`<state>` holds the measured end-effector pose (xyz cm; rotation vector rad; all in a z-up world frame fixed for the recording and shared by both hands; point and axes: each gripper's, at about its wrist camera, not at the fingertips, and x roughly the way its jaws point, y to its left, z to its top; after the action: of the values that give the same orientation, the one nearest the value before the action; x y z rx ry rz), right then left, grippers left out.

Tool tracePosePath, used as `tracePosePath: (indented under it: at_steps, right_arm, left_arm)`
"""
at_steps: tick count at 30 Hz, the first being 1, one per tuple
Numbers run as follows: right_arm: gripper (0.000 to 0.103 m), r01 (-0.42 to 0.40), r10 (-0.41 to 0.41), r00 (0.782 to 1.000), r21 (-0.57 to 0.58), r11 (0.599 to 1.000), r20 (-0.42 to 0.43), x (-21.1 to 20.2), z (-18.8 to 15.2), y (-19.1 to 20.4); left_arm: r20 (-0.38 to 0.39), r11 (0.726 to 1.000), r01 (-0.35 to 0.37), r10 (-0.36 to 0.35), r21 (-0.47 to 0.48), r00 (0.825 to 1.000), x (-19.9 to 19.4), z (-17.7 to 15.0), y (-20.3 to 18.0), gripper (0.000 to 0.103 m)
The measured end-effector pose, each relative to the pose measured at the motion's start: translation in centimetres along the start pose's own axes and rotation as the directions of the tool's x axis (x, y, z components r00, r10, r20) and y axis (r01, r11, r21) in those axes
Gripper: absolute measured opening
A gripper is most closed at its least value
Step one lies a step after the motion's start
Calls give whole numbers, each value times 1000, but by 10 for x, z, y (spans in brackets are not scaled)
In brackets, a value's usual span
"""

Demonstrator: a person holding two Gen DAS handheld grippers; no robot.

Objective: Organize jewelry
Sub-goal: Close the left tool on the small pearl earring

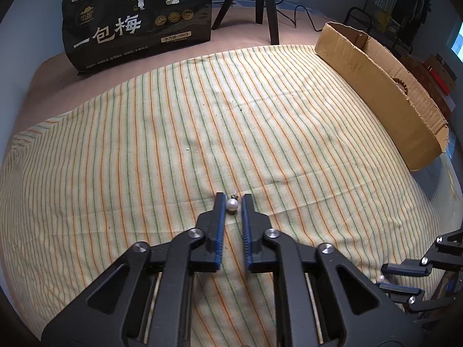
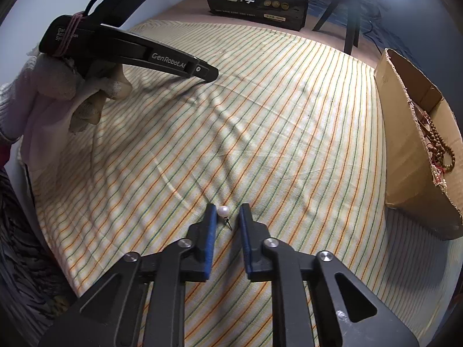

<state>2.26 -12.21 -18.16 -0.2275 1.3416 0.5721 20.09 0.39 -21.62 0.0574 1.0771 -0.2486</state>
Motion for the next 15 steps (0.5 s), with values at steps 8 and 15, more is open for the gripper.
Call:
tracePosePath:
  at_steps: [8,15]
  right_arm:
    - [7,-21,21,1000,10,1000,1,-3,-1,-1]
    - [7,-25,23,998,30,999,50,-20,4,-5]
  left_arm:
    - [2,1000,-11,11,6,1000,-2,0,-4,7]
    - [40,1000,-1,1,-9,999,-22,6,-6,7]
